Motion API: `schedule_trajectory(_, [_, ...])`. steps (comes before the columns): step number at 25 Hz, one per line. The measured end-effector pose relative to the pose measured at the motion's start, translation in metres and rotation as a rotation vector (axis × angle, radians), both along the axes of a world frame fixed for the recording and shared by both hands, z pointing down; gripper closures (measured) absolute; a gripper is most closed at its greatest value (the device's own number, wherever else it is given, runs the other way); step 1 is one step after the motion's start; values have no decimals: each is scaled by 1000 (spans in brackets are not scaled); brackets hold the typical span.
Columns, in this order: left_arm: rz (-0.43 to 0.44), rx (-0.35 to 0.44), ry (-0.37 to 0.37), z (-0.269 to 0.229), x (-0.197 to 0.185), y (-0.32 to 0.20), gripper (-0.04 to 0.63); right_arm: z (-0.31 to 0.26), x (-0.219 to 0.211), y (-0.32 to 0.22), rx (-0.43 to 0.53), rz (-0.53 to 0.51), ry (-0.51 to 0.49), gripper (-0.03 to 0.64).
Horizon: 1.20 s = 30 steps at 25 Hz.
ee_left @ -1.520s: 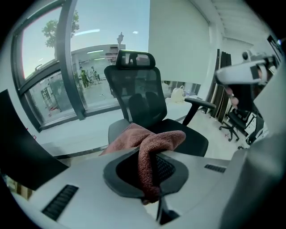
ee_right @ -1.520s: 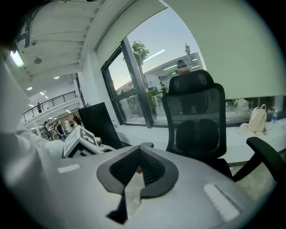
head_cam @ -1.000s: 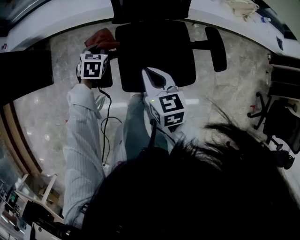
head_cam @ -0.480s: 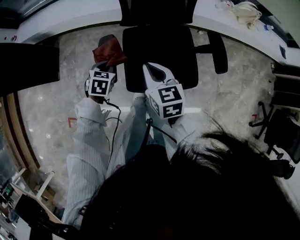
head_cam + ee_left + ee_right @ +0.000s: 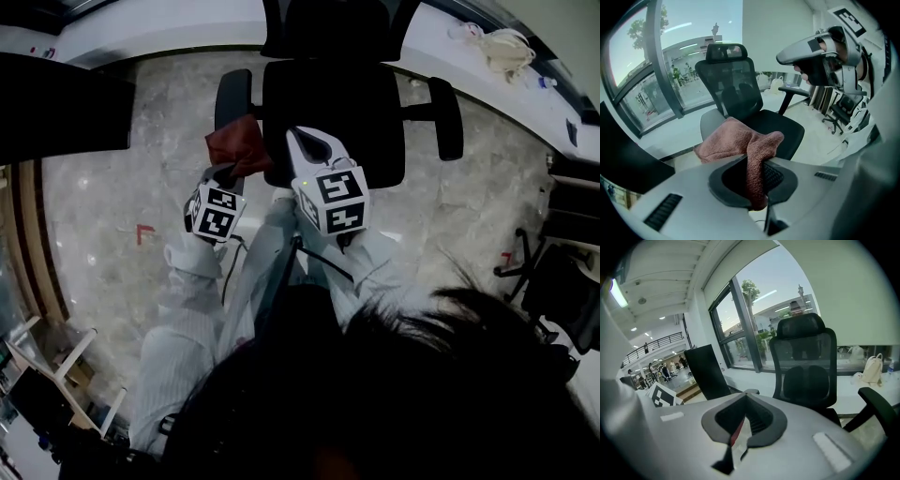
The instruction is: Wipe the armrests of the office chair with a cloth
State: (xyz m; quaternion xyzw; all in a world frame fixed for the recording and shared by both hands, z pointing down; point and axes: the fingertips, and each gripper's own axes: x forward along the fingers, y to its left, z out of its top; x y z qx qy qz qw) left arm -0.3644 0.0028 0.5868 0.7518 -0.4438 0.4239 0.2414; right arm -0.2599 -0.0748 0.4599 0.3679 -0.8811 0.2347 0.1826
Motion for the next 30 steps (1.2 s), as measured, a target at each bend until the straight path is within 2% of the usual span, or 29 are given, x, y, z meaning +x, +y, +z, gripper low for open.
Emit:
schedule_trajectory(4, [-21,7,25,4,-4,-4,566,6,-9,1,-14,-22,2,615])
schedule_trajectory(7, [0,-22,39,0,-2,-19,566,14,-6,-6,-36,-21,9,615])
schedule_trajectory(9, [-23,-6,52,-5,-8,-35,566,18,-4,-9,-48,-15,15,615])
schedule_trajectory(14, [-154,39,68,-4,-36,-108,566,29,0,-13,-67,6,30,615])
schedule_trajectory(16, [-192,59,48,0,-43,-141,566,34,7,-14,-79,22,38,615])
schedule_trajectory(18, [-206,76,15,4,-47,-171,566,39,15,-15,-94,44,46,615])
schedule_trajectory(21, [-192,53,6,9,-42,-198,566,46,27,-19,-115,83,53,615])
schedule_trajectory(24, [-177,33,19,14,-35,-200,566,49,37,-19,-124,105,55,615])
schedule_trajectory(27, [-191,44,69,19,-33,-192,566,49,39,-18,-122,112,55,615])
schedule_trajectory(30, [-203,9,79,18,-34,-175,566,45,38,-13,-111,104,50,615])
